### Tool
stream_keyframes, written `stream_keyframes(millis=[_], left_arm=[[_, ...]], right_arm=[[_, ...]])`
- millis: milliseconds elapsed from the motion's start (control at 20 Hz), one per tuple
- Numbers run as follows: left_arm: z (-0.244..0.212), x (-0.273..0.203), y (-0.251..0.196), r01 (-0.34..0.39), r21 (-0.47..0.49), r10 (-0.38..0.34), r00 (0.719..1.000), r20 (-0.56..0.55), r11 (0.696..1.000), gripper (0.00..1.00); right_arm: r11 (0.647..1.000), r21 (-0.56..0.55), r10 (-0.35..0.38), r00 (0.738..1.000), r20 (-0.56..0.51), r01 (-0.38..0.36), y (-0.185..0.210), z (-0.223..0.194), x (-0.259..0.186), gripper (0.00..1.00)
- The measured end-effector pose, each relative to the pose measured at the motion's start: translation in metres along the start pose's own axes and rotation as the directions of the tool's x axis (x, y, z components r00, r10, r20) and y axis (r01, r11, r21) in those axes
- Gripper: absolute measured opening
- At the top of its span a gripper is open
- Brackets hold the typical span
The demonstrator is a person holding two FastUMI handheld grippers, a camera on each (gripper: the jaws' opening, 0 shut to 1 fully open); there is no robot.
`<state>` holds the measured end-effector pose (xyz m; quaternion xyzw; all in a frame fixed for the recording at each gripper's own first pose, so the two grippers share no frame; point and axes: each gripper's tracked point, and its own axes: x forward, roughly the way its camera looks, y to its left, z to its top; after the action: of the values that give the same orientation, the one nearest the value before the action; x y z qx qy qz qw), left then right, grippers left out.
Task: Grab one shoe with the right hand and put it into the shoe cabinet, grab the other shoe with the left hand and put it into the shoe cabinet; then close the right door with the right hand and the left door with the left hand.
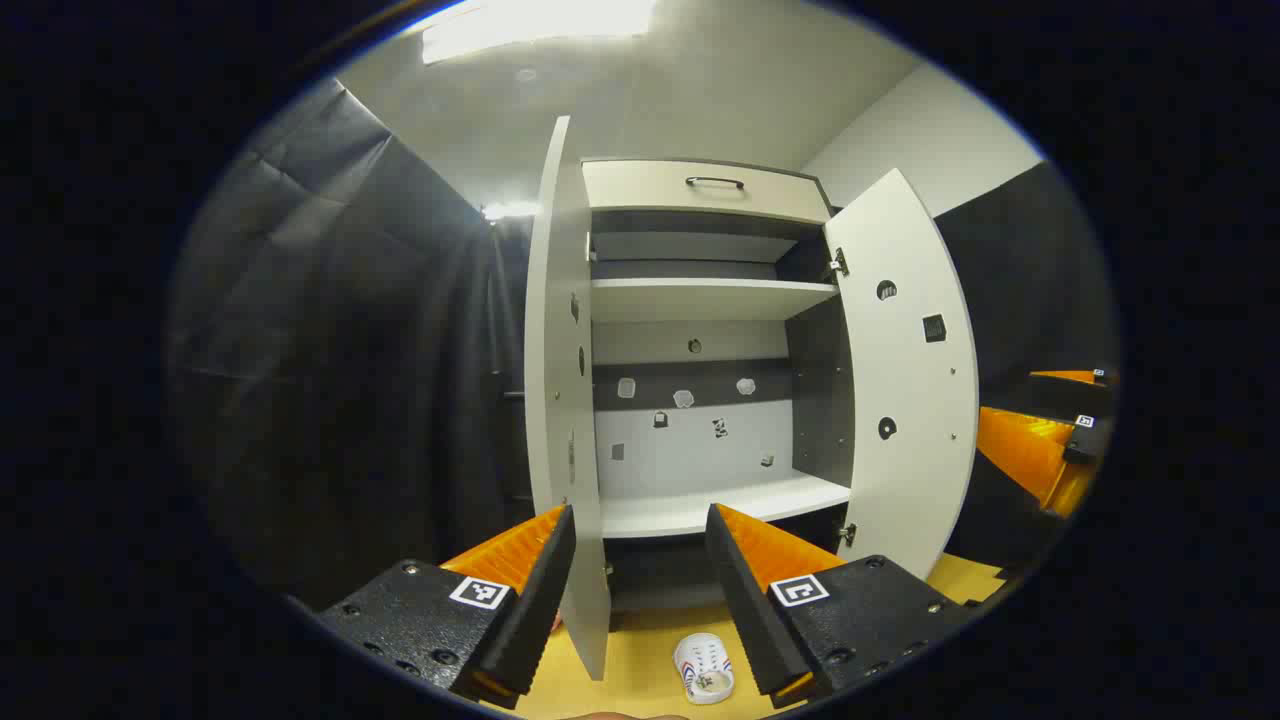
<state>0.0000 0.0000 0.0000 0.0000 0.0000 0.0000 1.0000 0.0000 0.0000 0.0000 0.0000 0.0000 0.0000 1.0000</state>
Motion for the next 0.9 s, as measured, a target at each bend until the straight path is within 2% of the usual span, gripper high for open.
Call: stream_keyframes(millis=[50, 100, 200, 250, 300, 350, 400, 450, 550, 650, 900], left_arm=[[0.004, 0.001, 0.000, 0.002, -0.010, -0.002, 1.000, 0.000, 1.000, 0.80], [0.009, 0.003, 0.000, 0.003, -0.018, -0.003, 1.000, 0.007, 1.000, 0.80], [0.013, 0.006, -0.001, 0.002, -0.032, -0.001, 1.000, 0.011, 0.999, 0.80], [0.014, 0.005, -0.004, 0.005, -0.036, -0.005, 1.000, 0.009, 0.999, 0.80], [0.015, 0.005, -0.007, 0.016, -0.048, -0.016, 1.000, 0.007, 0.999, 0.80], [0.018, 0.004, -0.014, 0.035, -0.053, -0.034, 0.999, 0.005, 0.998, 0.80], [0.022, 0.004, -0.017, 0.041, -0.043, -0.040, 0.999, 0.012, 0.998, 0.80], [0.024, 0.005, -0.013, 0.025, -0.032, -0.024, 0.999, 0.022, 0.999, 0.82], [0.024, 0.010, -0.008, -0.008, -0.023, 0.009, 1.000, 0.030, 1.000, 0.79], [0.014, 0.015, -0.009, -0.008, -0.040, 0.008, 1.000, 0.001, 0.999, 0.82], [-0.002, 0.032, -0.001, -0.019, -0.052, 0.017, 0.999, -0.045, 0.998, 0.82]], right_arm=[[1.000, 0.007, -0.012, 1.000, 0.001, 0.012, -0.004, 0.005, 0.006, 0.94], [1.000, 0.007, -0.020, 1.000, -0.001, 0.020, -0.008, 0.007, 0.011, 0.98], [1.000, -0.008, -0.027, 0.999, -0.028, 0.026, -0.015, 0.002, 0.018, 0.98], [1.000, -0.008, -0.014, 0.999, -0.033, 0.014, -0.015, 0.001, 0.022, 0.98], [1.000, -0.005, 0.003, 0.999, -0.039, -0.003, -0.013, 0.000, 0.027, 0.94], [1.000, -0.007, 0.029, 0.998, -0.048, -0.029, -0.009, -0.004, 0.034, 0.98], [0.999, -0.007, 0.049, 0.997, -0.057, -0.050, -0.007, -0.010, 0.040, 0.94], [0.998, 0.004, 0.064, 0.995, -0.074, -0.064, -0.005, -0.017, 0.046, 0.98], [0.996, 0.037, 0.090, 0.987, -0.130, -0.086, 0.000, -0.038, 0.053, 0.98], [0.995, 0.061, 0.093, 0.980, -0.179, -0.083, 0.000, -0.050, 0.053, 0.98], [0.995, 0.044, 0.091, 0.984, -0.156, -0.085, 0.003, -0.046, 0.051, 0.98]])
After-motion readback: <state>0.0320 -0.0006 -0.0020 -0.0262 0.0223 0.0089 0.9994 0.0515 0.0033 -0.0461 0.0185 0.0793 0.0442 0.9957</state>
